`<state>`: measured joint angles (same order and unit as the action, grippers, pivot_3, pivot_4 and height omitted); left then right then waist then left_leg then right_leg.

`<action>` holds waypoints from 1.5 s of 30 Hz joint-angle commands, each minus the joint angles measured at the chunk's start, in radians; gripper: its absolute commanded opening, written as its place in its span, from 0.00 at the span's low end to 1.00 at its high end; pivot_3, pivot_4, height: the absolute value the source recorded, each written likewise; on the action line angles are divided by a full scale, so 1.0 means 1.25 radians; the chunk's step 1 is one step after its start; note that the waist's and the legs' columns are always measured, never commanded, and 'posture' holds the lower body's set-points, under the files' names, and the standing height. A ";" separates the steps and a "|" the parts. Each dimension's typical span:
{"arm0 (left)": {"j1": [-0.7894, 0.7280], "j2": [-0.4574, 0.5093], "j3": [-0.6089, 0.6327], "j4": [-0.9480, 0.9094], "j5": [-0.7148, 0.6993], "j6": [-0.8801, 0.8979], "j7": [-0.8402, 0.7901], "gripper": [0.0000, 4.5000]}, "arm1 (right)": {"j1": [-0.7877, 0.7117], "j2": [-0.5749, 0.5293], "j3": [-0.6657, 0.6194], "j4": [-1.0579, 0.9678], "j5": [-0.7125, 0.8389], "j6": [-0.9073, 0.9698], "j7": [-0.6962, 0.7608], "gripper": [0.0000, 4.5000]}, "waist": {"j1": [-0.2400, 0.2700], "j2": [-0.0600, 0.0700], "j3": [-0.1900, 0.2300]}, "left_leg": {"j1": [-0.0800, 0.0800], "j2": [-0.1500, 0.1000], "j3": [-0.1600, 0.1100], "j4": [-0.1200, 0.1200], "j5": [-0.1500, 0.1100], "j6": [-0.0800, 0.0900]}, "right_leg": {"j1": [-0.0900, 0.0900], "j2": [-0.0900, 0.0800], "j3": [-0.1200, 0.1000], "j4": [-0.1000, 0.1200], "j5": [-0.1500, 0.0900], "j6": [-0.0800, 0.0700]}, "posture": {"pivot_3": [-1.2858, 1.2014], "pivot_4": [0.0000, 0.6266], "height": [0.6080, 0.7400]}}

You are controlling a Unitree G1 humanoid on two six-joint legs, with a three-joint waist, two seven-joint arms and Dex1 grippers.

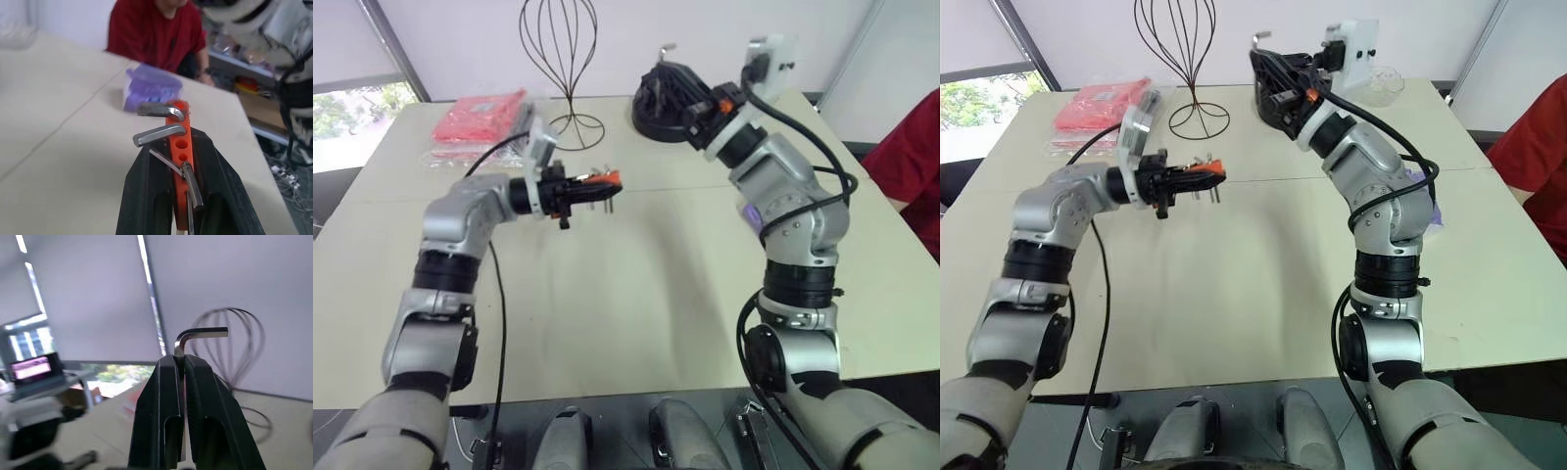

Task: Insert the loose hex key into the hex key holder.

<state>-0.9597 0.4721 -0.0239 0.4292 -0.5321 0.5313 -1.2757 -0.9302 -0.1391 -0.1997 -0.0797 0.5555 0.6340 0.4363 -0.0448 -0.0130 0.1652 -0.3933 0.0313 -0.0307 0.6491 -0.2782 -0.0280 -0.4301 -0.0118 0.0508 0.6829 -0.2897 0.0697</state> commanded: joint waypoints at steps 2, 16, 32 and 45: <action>-0.045 -0.023 0.001 0.044 0.021 -0.053 -0.034 0.00 | 0.004 0.013 0.019 -0.055 0.033 0.002 -0.019 0.01 | -0.001 0.000 0.000 | 0.000 0.000 0.000 0.000 0.000 0.000 | 0.000 0.000 0.000 0.000 0.000 0.000 | 0.52 0.24 1.00; -0.091 -0.066 0.026 0.119 0.058 -0.128 -0.028 0.00 | 0.040 0.009 0.053 -0.077 0.049 0.006 -0.049 0.01 | 0.000 0.000 0.000 | 0.000 0.000 0.000 0.000 0.000 0.000 | 0.000 0.000 0.000 0.000 0.000 0.000 | 0.52 0.24 1.00; -0.125 -0.093 0.049 0.166 0.067 -0.165 -0.009 0.00 | 0.072 0.020 0.068 -0.101 0.061 0.008 -0.085 0.01 | 0.000 0.000 0.000 | 0.000 0.000 0.000 0.000 0.000 0.000 | 0.000 0.000 0.000 0.000 0.000 0.000 | 0.52 0.24 1.00; -0.113 -0.096 0.052 0.137 0.060 -0.153 -0.005 0.00 | 0.092 0.028 0.078 -0.088 0.056 -0.003 -0.092 0.01 | 0.000 0.000 0.000 | 0.000 0.000 0.000 0.000 0.000 0.000 | 0.000 0.000 0.000 0.000 0.000 0.000 | 0.52 0.24 1.00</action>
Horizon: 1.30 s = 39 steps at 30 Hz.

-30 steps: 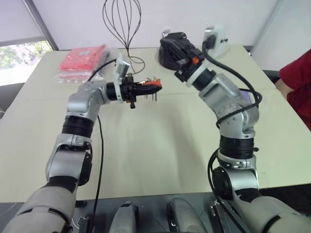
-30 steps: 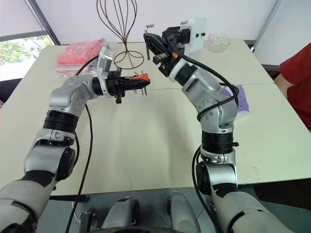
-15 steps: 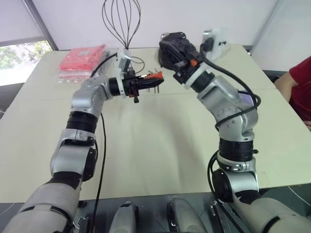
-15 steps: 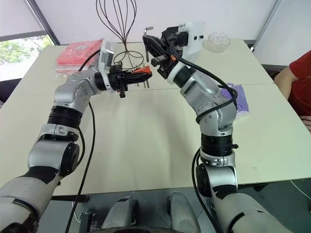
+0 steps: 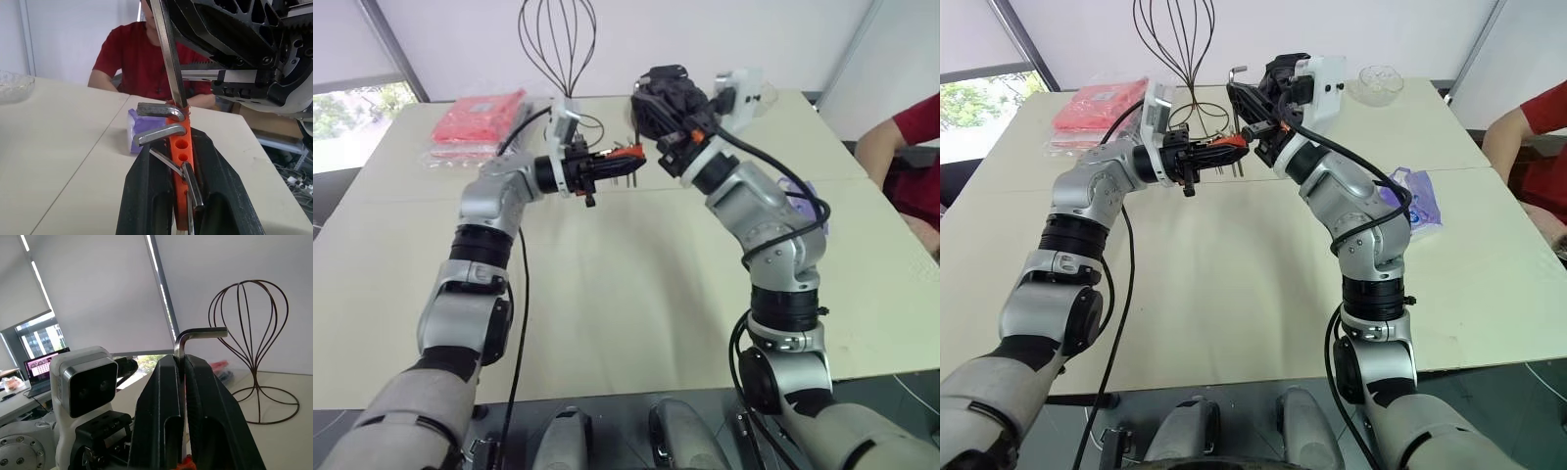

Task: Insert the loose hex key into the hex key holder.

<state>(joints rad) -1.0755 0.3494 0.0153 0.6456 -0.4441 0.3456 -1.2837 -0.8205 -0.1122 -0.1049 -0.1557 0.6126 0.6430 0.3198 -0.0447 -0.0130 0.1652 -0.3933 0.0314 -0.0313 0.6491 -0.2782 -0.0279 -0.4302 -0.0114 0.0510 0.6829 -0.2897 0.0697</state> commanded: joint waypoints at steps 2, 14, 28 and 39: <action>-0.022 0.002 0.022 -0.036 -0.012 -0.002 0.003 0.00 | 0.008 0.006 0.002 -0.027 0.010 -0.011 0.001 0.01 | 0.000 0.000 0.000 | 0.000 0.000 0.000 0.000 0.000 0.000 | 0.000 0.000 0.000 0.000 0.000 0.000 | 0.52 0.24 1.00; -0.035 -0.003 0.059 -0.050 -0.054 0.060 0.019 0.00 | 0.044 -0.027 0.008 -0.021 -0.001 -0.027 0.031 0.01 | 0.000 0.000 0.000 | 0.000 0.000 0.000 0.000 0.000 0.000 | 0.000 0.000 0.000 0.000 0.000 0.000 | 0.52 0.24 1.00; -0.004 0.002 0.015 -0.090 -0.006 0.024 -0.003 0.00 | 0.045 -0.055 0.044 0.008 -0.006 -0.005 0.082 0.01 | 0.000 0.000 0.000 | 0.000 0.000 0.000 0.000 0.000 0.000 | 0.000 0.000 0.000 0.000 0.000 0.000 | 0.52 0.24 1.00; 0.002 0.005 0.023 -0.077 0.004 0.013 0.001 0.00 | 0.048 -0.056 0.018 0.005 -0.002 -0.005 0.069 0.34 | 0.001 0.000 0.000 | 0.000 0.000 0.000 0.000 0.000 0.000 | 0.000 0.000 0.000 0.000 0.000 0.000 | 0.52 0.24 1.00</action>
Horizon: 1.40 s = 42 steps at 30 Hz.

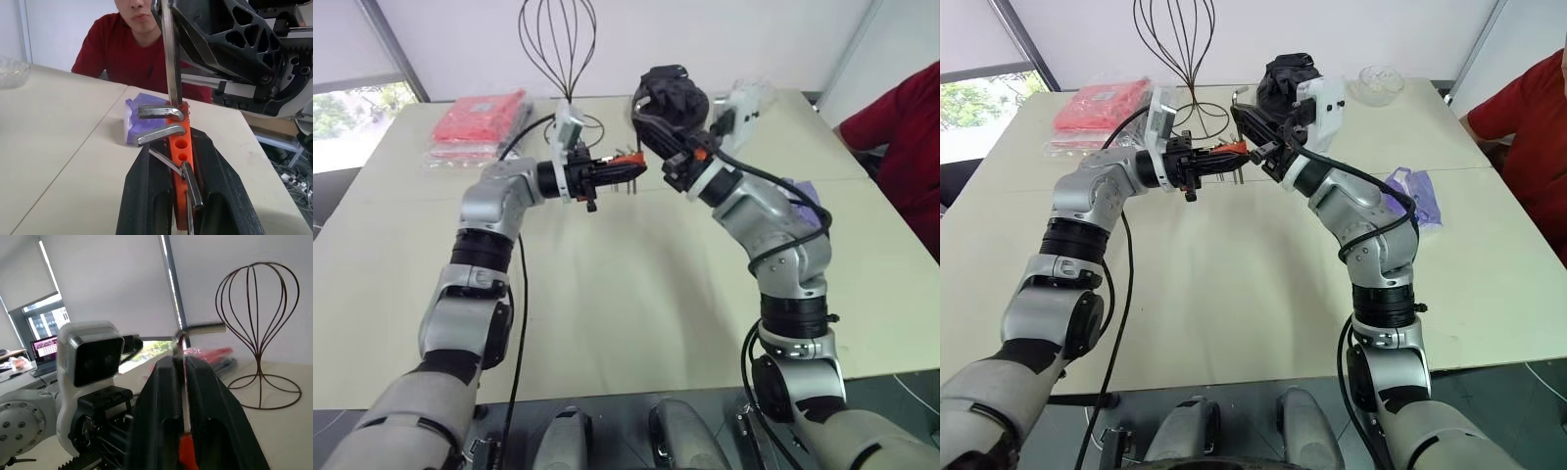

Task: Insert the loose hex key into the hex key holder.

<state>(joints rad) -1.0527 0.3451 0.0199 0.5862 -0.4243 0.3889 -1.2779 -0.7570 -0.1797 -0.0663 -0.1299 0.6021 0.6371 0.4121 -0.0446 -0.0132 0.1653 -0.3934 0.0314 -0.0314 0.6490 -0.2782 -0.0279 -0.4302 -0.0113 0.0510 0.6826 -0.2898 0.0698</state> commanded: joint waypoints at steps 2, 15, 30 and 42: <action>-0.016 0.010 0.021 -0.023 -0.009 -0.025 -0.002 0.00 | 0.002 -0.009 -0.020 -0.023 0.007 0.003 -0.011 0.58 | 0.000 0.000 0.000 | 0.000 0.000 0.000 0.000 0.000 0.000 | 0.000 0.000 0.000 0.000 0.000 0.000 | 0.52 0.24 1.00; 0.146 0.060 0.018 -0.067 0.019 0.054 0.111 0.00 | 0.141 -0.208 -0.047 -0.231 0.133 0.157 0.079 0.92 | -0.001 0.000 0.000 | 0.001 0.000 0.000 0.000 0.000 0.001 | 0.000 0.001 0.000 0.000 0.000 0.000 | 0.52 0.24 1.00; 0.452 0.047 0.096 -0.330 -0.077 0.338 0.343 0.85 | 0.146 -0.101 -0.023 -0.162 0.099 0.097 0.029 0.94 | 0.006 -0.001 0.000 | 0.000 0.001 -0.001 0.001 0.000 0.000 | 0.000 -0.001 0.000 0.000 0.000 0.000 | 0.52 0.24 1.00; 0.515 0.264 0.030 -0.334 0.160 0.132 0.464 0.99 | 0.176 -0.115 -0.030 -0.177 0.109 0.113 0.024 0.94 | -0.008 0.000 0.000 | 0.003 0.002 -0.001 -0.001 0.000 0.001 | 0.001 0.000 0.002 0.000 0.000 0.000 | 0.52 0.24 1.00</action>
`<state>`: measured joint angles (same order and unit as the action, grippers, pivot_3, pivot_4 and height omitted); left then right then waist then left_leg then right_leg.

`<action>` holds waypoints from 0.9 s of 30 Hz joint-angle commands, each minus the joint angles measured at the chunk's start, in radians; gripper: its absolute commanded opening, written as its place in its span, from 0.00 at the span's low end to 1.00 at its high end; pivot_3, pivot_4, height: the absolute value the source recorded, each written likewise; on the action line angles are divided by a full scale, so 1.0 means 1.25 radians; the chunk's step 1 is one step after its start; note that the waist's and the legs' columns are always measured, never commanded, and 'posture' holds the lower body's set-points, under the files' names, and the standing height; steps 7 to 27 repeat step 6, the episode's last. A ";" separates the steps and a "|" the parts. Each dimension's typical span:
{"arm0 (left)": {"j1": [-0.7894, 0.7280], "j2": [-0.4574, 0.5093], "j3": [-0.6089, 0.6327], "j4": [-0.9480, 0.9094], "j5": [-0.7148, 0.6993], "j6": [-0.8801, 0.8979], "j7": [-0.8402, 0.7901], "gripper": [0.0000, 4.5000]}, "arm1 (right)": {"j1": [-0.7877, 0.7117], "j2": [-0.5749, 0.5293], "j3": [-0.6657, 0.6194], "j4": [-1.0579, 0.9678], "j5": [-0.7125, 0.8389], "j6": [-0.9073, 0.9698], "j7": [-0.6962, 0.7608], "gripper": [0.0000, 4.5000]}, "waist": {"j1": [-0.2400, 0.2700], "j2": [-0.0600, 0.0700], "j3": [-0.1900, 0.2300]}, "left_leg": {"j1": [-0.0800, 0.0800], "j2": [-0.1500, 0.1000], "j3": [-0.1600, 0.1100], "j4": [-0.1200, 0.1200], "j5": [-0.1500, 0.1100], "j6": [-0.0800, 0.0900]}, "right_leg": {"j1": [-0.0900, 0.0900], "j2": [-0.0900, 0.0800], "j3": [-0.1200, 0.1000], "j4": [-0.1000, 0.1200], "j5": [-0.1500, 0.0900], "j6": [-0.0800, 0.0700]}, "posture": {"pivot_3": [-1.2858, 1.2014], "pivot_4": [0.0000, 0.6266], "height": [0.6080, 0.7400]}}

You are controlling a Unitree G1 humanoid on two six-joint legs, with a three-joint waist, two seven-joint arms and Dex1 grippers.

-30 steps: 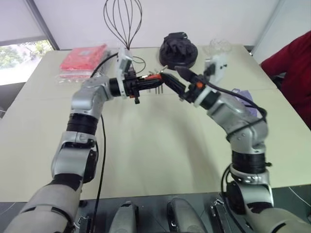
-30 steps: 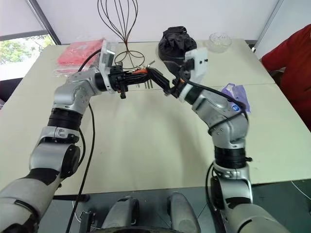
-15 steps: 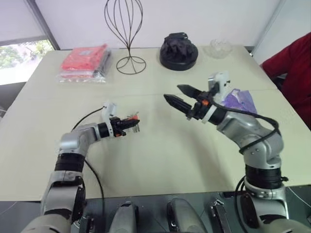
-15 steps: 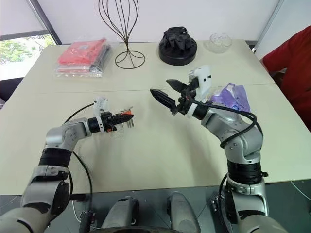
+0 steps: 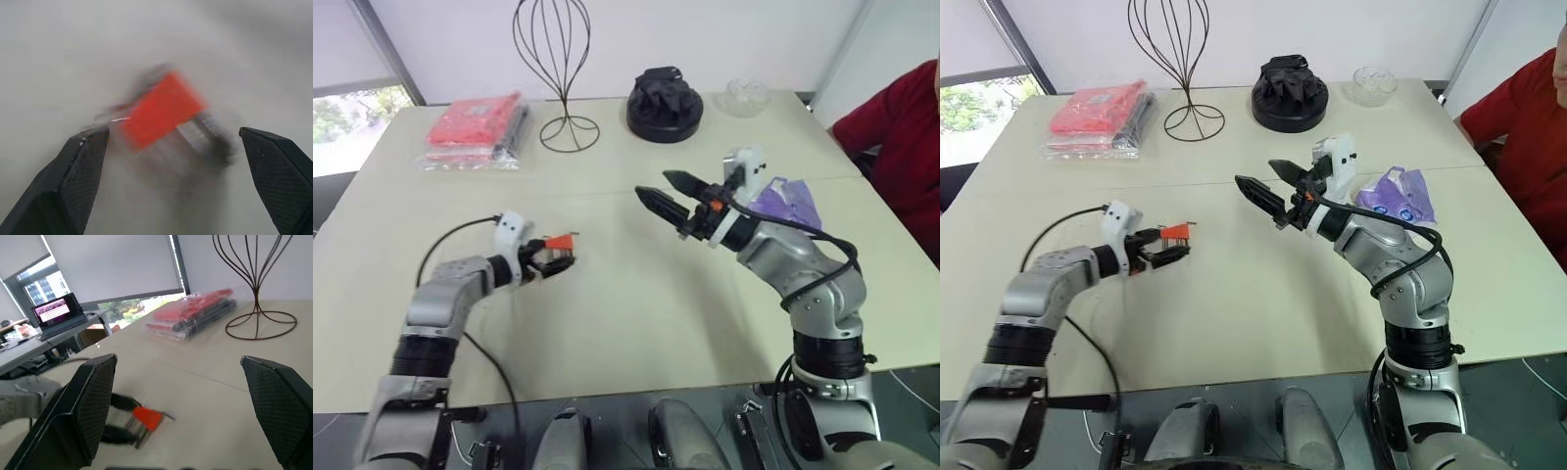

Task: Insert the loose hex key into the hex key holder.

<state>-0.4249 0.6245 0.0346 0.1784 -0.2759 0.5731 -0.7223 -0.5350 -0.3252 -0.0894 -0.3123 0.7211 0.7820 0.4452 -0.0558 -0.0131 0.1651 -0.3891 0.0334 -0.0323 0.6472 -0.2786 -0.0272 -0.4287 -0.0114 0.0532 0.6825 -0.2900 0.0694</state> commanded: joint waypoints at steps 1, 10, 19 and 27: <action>0.012 0.055 0.013 -0.020 0.051 -0.028 0.016 0.99 | -0.002 0.003 -0.011 -0.028 0.014 -0.004 -0.004 0.94 | 0.002 0.000 0.000 | 0.000 0.000 0.000 0.000 0.000 0.000 | 0.000 0.000 0.000 0.000 0.000 0.000 | 0.52 0.24 1.00; 0.023 0.072 0.019 -0.071 0.059 -0.092 0.003 0.99 | -0.011 0.012 -0.003 -0.009 0.008 -0.010 -0.001 0.94 | 0.011 0.000 0.000 | -0.001 0.000 0.000 0.000 0.000 0.000 | 0.000 -0.001 0.000 -0.001 0.000 0.000 | 0.52 0.24 1.00; 0.023 0.072 0.019 -0.071 0.059 -0.092 0.003 0.99 | -0.011 0.012 -0.003 -0.009 0.008 -0.010 -0.001 0.94 | 0.011 0.000 0.000 | -0.001 0.000 0.000 0.000 0.000 0.000 | 0.000 -0.001 0.000 -0.001 0.000 0.000 | 0.52 0.24 1.00; 0.023 0.072 0.019 -0.071 0.059 -0.092 0.003 0.99 | -0.011 0.012 -0.003 -0.009 0.008 -0.010 -0.001 0.94 | 0.011 0.000 0.000 | -0.001 0.000 0.000 0.000 0.000 0.000 | 0.000 -0.001 0.000 -0.001 0.000 0.000 | 0.52 0.24 1.00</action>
